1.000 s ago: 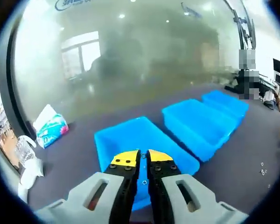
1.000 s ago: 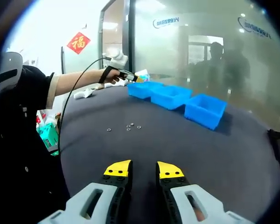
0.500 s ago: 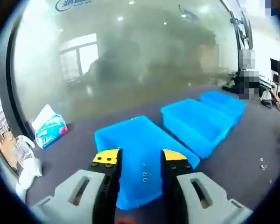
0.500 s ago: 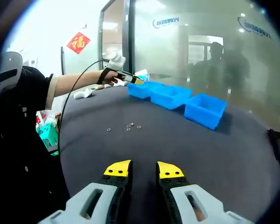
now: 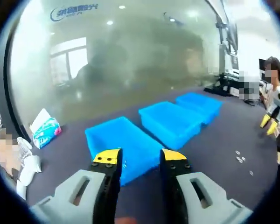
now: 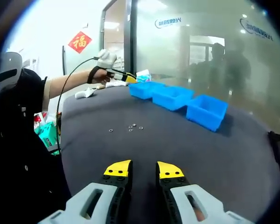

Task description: Sort the screws, nuts, and washers into the corresponding bins

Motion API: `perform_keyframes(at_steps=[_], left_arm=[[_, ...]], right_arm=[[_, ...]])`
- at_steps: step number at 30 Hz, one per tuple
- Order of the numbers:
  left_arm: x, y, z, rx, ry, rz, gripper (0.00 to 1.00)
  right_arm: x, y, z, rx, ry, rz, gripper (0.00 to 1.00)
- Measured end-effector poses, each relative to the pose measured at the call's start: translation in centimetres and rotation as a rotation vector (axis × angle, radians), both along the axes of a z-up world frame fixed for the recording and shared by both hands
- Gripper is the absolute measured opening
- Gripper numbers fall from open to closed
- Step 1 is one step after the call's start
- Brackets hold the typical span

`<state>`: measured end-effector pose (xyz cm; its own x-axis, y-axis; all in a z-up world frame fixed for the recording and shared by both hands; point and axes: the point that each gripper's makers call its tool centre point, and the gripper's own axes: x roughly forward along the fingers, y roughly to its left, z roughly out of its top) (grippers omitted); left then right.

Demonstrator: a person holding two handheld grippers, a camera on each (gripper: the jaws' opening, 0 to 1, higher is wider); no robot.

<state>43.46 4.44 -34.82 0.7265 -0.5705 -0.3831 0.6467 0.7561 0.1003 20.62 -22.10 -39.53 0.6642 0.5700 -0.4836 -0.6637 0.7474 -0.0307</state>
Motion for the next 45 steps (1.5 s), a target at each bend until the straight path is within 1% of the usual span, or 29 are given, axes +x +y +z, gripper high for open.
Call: perform_keyframes(at_steps=[2, 4, 5, 9, 13, 15, 17, 19, 21, 23, 25, 27, 32, 36, 41, 45], left_arm=[[-1.3, -0.3, -0.2, 0.009, 0.006, -0.026, 0.31], [-3.2, -0.9, -0.6, 0.019, 0.024, -0.081, 0.31], [-3.6, -1.1, -0.7, 0.019, 0.031, -0.087, 0.31], [-6.2, -2.2, -1.5, 0.037, 0.061, -0.159, 0.31], [-9.0, -3.6, -2.6, 0.056, 0.111, -0.256, 0.31], [-9.7, -4.1, -3.1, 0.072, 0.131, -0.301, 0.31], [-11.3, -4.9, -3.7, 0.091, 0.153, -0.366, 0.31], [-12.3, -5.3, -4.1, 0.113, 0.156, -0.401, 0.31], [-12.6, -5.6, -4.3, 0.130, 0.168, -0.429, 0.31], [-12.5, -5.4, -4.5, 0.143, 0.175, -0.445, 0.31], [-13.0, -5.7, -4.7, 0.156, 0.183, -0.465, 0.31], [-13.5, -5.9, -5.0, 0.184, 0.185, -0.496, 0.30], [-14.0, -6.7, -5.2, 0.197, 0.199, -0.530, 0.29], [-13.9, -7.4, -5.3, 0.207, 0.206, -0.550, 0.29], [-13.1, -8.7, -5.3, 0.209, 0.199, -0.560, 0.29], [-12.4, -10.0, -5.8, 0.235, 0.196, -0.576, 0.28]], right_arm=[[0.0, 0.0, 0.1, -0.001, -0.003, 0.001, 0.17], [0.0, 0.1, 0.2, -0.001, -0.004, 0.002, 0.17], [0.0, 0.1, 0.2, -0.001, -0.004, 0.003, 0.17], [-0.1, 0.3, 0.3, 0.000, -0.007, 0.009, 0.17], [-0.3, 0.4, 0.2, -0.003, -0.007, 0.014, 0.17], [-0.4, 0.4, 0.2, -0.006, -0.005, 0.017, 0.17], [-0.5, 0.4, 0.1, -0.008, -0.001, 0.019, 0.17], [-0.6, 0.2, 0.0, -0.010, 0.001, 0.018, 0.17], [-0.7, 0.1, 0.0, -0.013, 0.001, 0.017, 0.17], [-0.8, 0.1, 0.0, -0.013, 0.001, 0.017, 0.17], [-0.9, 0.0, 0.1, -0.010, 0.000, 0.016, 0.17], [-0.9, 0.0, 0.1, -0.009, 0.000, 0.015, 0.17], [-1.2, -0.1, 0.0, -0.005, 0.002, 0.014, 0.17], [-1.2, -0.2, 0.0, -0.004, 0.000, 0.011, 0.17], [-1.3, -0.4, 0.0, -0.001, -0.004, 0.004, 0.17], [-1.3, -0.7, -0.1, 0.001, -0.003, 0.000, 0.17]])
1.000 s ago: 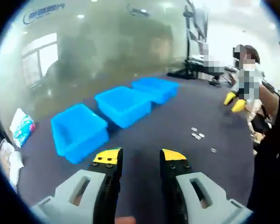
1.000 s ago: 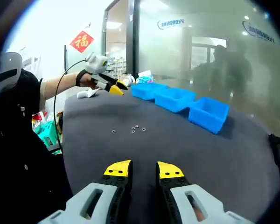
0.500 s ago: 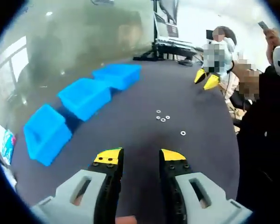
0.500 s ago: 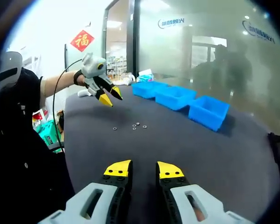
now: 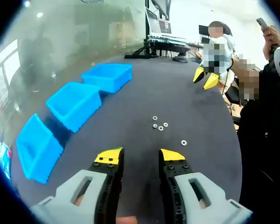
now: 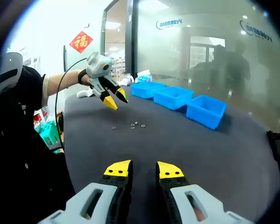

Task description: Sort the screws, nuts, and washers into the corresponding bins

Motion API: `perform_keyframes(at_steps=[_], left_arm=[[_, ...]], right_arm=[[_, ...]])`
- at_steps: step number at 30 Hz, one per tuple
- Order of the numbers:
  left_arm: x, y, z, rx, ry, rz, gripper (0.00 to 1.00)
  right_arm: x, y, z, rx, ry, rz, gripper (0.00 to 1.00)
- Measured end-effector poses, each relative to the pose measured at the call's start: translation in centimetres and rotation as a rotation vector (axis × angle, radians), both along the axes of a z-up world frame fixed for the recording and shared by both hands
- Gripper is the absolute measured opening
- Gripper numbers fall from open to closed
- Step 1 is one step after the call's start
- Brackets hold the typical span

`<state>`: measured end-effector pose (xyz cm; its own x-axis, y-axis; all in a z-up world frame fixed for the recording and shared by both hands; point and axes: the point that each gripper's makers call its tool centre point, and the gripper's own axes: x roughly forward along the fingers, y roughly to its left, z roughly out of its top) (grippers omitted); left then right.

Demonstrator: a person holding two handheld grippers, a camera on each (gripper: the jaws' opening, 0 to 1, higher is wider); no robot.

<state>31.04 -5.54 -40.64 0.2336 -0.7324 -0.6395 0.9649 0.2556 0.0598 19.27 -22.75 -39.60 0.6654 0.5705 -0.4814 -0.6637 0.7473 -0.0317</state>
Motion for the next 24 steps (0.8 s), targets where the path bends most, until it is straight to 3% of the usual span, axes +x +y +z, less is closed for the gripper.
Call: perform_keyframes(at_steps=[7, 24], left_arm=[[0.2, -2.5, -1.5, 0.044, 0.018, -0.063, 0.27], [0.0, -5.1, -2.9, 0.077, 0.055, -0.121, 0.23]], right_arm=[[0.1, -0.6, -0.2, 0.009, 0.003, -0.012, 0.17], [0.4, -1.3, -1.2, 0.029, 0.021, -0.026, 0.17]])
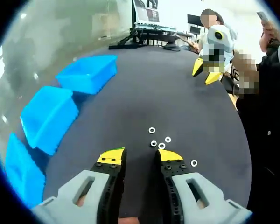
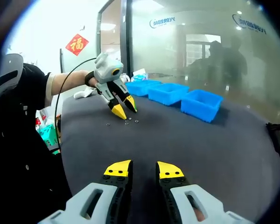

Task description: Sort the screws, nuts, and washers into the corresponding bins

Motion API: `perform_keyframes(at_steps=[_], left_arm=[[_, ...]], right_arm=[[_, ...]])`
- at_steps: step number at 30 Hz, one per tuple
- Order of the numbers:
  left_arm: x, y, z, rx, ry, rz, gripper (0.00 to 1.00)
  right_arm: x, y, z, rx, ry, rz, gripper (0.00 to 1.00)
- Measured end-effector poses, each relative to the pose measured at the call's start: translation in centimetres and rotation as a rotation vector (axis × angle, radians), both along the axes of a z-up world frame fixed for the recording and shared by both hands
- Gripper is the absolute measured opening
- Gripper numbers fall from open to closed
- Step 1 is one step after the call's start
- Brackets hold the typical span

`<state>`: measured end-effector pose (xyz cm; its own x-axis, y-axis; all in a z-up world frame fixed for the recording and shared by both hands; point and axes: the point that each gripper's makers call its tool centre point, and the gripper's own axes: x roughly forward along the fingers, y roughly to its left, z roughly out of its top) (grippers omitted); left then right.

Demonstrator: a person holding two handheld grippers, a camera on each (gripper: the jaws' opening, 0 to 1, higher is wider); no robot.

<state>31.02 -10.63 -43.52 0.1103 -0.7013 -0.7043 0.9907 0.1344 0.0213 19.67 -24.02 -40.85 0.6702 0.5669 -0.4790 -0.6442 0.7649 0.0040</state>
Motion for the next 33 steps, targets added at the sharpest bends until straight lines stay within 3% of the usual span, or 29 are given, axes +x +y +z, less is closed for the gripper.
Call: perform_keyframes(at_steps=[15, 22, 31, 33], left_arm=[[-1.0, -1.3, -0.2, -0.001, 0.027, -0.024, 0.16], [-1.6, -1.6, -0.2, -0.012, 0.048, -0.028, 0.07], [-1.4, -1.4, -0.1, -0.026, 0.043, 0.000, 0.03], [-0.9, -1.2, 0.3, -0.036, 0.014, 0.021, 0.01]], right_arm=[[0.2, -0.4, -0.4, 0.010, 0.006, -0.001, 0.17], [0.2, -0.4, -0.4, 0.010, 0.008, -0.003, 0.17], [0.3, -0.4, -0.5, 0.005, 0.011, -0.001, 0.17], [0.3, -0.4, -0.5, 0.000, 0.012, 0.001, 0.17]])
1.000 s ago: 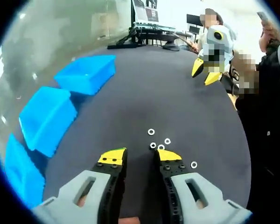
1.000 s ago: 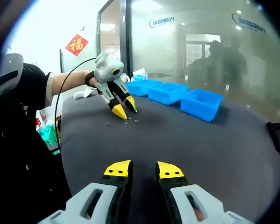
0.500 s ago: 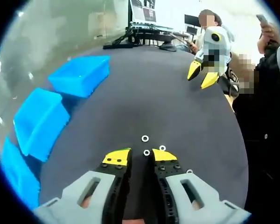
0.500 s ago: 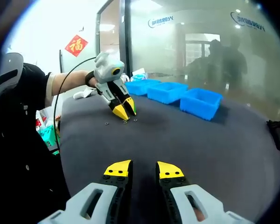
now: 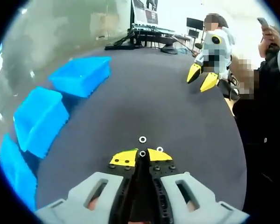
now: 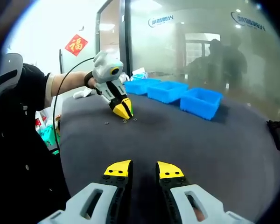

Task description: Sort the screws, nuts, and washers into the corresponding bins

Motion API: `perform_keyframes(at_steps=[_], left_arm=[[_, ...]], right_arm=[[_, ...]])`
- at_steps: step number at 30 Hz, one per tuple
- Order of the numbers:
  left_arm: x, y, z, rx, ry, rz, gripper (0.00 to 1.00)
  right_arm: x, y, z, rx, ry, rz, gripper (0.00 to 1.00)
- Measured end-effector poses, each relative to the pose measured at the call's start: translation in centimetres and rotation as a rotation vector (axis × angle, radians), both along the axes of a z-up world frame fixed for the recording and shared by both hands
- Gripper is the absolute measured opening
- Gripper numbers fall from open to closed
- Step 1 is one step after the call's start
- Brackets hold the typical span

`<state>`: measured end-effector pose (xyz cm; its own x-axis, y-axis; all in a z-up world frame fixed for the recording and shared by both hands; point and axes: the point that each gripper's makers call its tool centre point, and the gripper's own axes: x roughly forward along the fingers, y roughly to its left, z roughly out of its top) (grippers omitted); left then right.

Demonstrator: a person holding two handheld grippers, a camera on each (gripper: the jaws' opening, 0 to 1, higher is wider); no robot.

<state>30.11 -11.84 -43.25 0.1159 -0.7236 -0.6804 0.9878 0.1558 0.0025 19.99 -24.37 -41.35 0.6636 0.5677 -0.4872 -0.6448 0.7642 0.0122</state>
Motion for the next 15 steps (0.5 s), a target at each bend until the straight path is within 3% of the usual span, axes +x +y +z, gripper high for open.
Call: perform_keyframes(at_steps=[9, 15], left_arm=[[2.3, 1.5, 3.3, -0.094, -0.079, 0.106, 0.00], [5.1, 4.2, 4.7, -0.148, -0.156, 0.270, 0.00]], right_arm=[[0.1, 0.7, 0.2, -0.007, 0.001, 0.012, 0.17], [0.1, 1.3, 0.6, -0.012, -0.004, 0.023, 0.17]])
